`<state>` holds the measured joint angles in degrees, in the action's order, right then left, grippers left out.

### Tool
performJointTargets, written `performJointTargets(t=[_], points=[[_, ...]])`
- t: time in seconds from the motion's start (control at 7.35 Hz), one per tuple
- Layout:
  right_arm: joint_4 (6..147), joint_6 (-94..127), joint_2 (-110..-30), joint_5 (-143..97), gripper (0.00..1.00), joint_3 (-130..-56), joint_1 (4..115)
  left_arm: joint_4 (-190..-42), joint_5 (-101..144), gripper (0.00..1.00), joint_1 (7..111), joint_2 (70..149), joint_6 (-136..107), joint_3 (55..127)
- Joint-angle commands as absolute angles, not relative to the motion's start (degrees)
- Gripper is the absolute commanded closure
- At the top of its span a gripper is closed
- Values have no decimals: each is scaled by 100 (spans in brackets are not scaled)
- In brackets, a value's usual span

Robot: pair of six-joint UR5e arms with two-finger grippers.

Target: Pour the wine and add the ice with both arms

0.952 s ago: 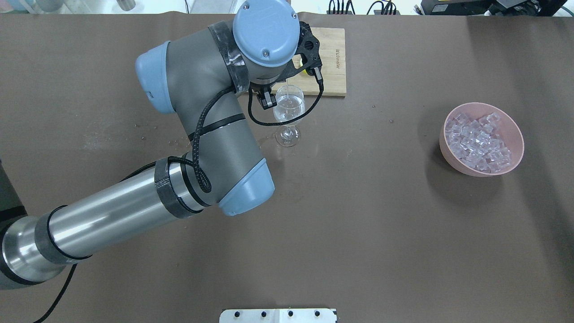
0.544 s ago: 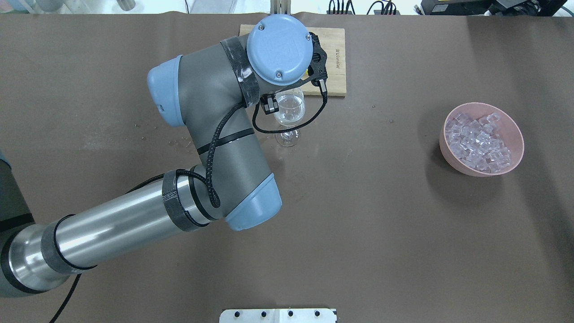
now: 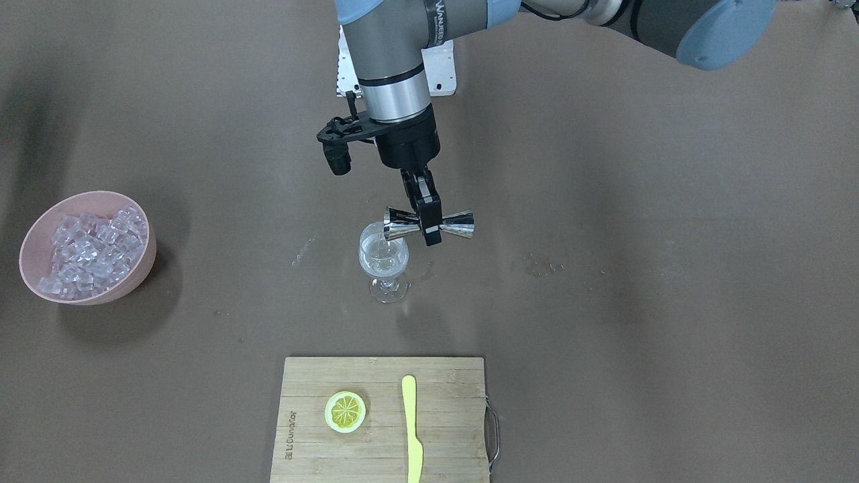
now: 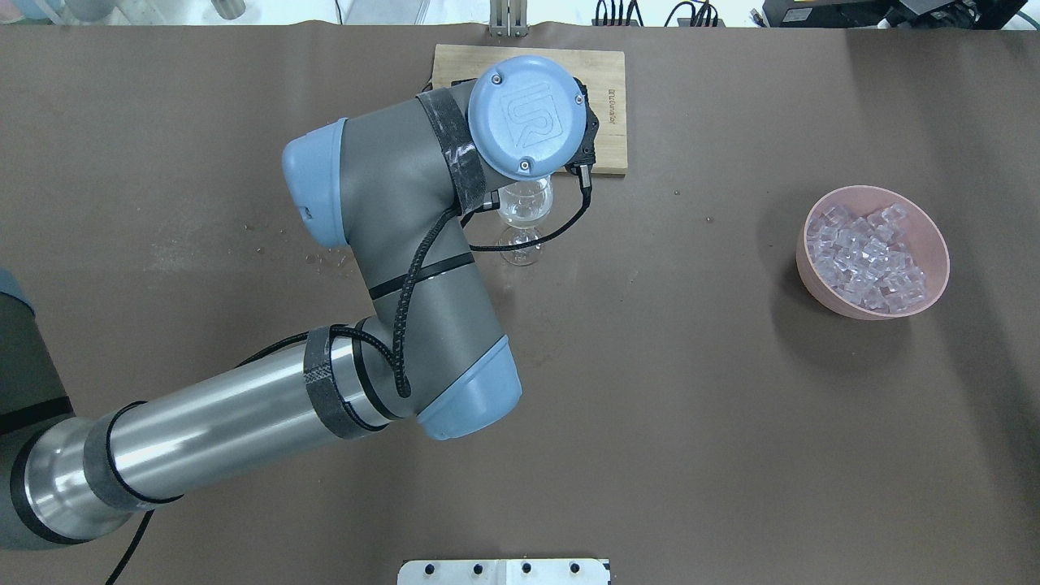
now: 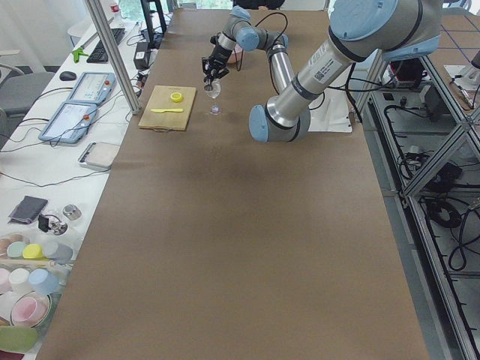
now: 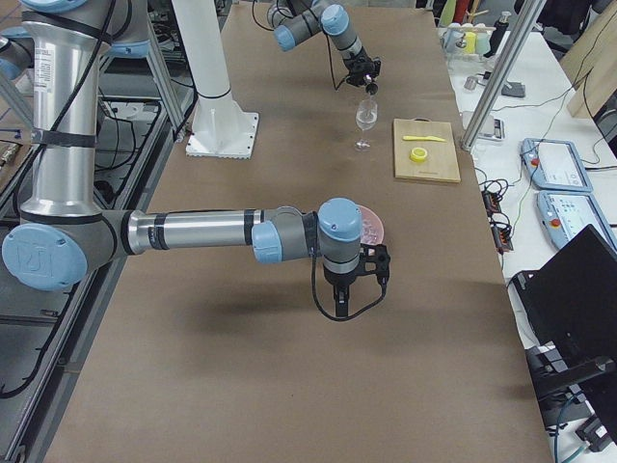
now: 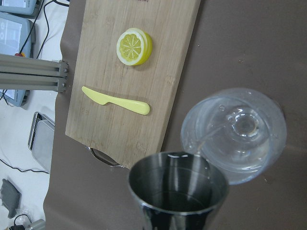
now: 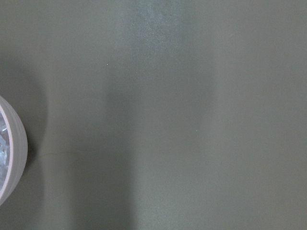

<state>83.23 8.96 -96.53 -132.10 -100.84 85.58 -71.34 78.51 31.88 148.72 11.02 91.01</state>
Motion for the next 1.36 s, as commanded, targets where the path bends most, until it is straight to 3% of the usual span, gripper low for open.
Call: performJointTargets(t=[0.0,1.22], points=[[8323,896,-9685,-13210,0,-10081,8561,-6892,7508,100,3129,14932,1300,9105],[8323,896,-9686,-13219,0,-10081,8569,-6960,7224,100,2971,14872,1529,9359]])
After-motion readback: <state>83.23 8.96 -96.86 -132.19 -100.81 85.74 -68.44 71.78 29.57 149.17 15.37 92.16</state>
